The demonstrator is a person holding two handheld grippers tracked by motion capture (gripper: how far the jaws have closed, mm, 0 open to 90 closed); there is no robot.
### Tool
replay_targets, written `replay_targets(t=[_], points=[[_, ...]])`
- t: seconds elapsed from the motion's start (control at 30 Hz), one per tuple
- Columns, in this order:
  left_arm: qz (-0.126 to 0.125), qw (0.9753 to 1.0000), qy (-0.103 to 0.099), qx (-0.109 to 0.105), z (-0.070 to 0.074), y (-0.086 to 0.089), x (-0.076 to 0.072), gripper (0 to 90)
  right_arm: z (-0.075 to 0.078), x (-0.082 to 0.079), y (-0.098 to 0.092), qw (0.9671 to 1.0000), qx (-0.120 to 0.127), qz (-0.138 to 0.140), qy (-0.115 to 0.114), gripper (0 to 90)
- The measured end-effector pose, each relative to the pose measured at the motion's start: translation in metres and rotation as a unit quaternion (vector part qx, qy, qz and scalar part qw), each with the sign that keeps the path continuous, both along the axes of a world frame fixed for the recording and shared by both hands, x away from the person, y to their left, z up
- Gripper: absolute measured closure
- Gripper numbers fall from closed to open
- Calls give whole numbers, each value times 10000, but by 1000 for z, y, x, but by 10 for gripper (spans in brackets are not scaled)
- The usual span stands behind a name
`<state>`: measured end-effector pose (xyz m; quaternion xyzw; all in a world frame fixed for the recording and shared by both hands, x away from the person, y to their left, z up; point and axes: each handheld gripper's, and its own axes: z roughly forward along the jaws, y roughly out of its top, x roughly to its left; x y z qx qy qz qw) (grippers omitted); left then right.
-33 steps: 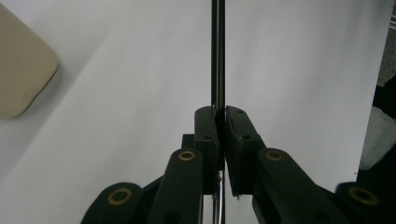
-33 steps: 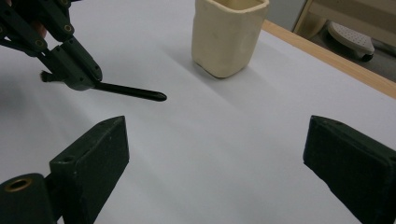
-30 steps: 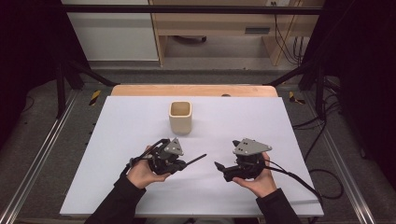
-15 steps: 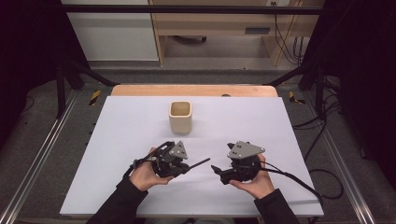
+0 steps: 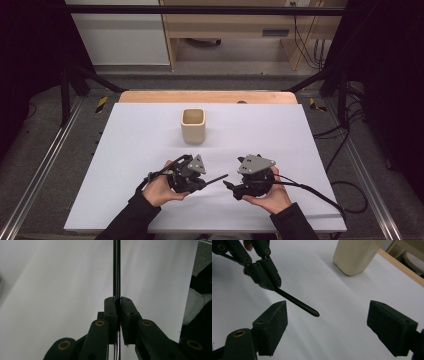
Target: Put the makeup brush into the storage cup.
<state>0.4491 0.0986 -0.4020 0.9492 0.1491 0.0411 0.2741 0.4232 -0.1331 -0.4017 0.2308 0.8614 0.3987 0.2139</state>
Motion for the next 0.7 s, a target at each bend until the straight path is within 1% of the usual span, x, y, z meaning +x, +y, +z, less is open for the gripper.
replay_targets(t=[0.23,0.3,0.33,0.4,0.43,0.47,0.5,0.57,0.6,0.7], points=[[-26,10000,26,-12,1,-2,-1,842,-5,0,7,9996,-204,139,143,194],[-30,10000,28,-6,1,-3,-1,842,-5,0,8,9996,-213,146,133,195],[-33,10000,31,-7,1,-3,-1,842,-5,0,10,9993,-285,178,133,198],[-61,10000,48,-13,3,-3,0,842,-4,-1,10,9992,-315,187,146,200],[-82,10000,44,5,4,-3,0,842,-3,0,12,9990,-356,221,129,204],[-79,10000,31,10,4,-3,1,842,-3,0,13,9990,-349,248,81,206],[-79,10000,31,10,4,-3,1,842,-3,0,13,9990,-349,248,81,206],[-74,10000,25,13,7,-2,1,842,-3,-1,14,9988,-387,277,82,212],[-88,10000,25,15,8,-2,2,842,-3,-1,15,9986,-447,289,80,217],[-89,9999,4,58,12,-2,2,842,-3,0,16,9984,-483,306,47,224]])
